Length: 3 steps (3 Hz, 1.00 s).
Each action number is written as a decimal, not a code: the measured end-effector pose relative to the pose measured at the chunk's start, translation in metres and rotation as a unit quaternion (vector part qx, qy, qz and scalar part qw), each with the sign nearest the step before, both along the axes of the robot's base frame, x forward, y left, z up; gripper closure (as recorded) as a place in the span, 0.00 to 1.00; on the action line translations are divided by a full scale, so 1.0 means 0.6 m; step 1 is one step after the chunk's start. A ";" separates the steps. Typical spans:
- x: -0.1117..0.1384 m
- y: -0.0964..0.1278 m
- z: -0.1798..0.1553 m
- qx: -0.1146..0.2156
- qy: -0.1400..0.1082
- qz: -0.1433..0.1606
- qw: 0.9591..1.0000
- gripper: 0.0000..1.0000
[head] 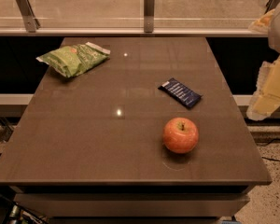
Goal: Move apple near green jalapeno chip bag
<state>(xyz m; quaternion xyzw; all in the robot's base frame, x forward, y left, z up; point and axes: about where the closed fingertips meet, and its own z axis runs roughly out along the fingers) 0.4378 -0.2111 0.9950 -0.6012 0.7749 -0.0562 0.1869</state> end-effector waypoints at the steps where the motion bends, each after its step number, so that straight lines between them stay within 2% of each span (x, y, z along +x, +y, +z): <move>1: 0.000 0.000 0.000 0.000 0.000 0.000 1.000 0.00; 3: -0.014 -0.003 0.007 0.020 -0.015 -0.014 1.000 0.00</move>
Offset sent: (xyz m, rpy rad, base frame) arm -0.0030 -0.0055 0.0009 0.0337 -0.0114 -0.0210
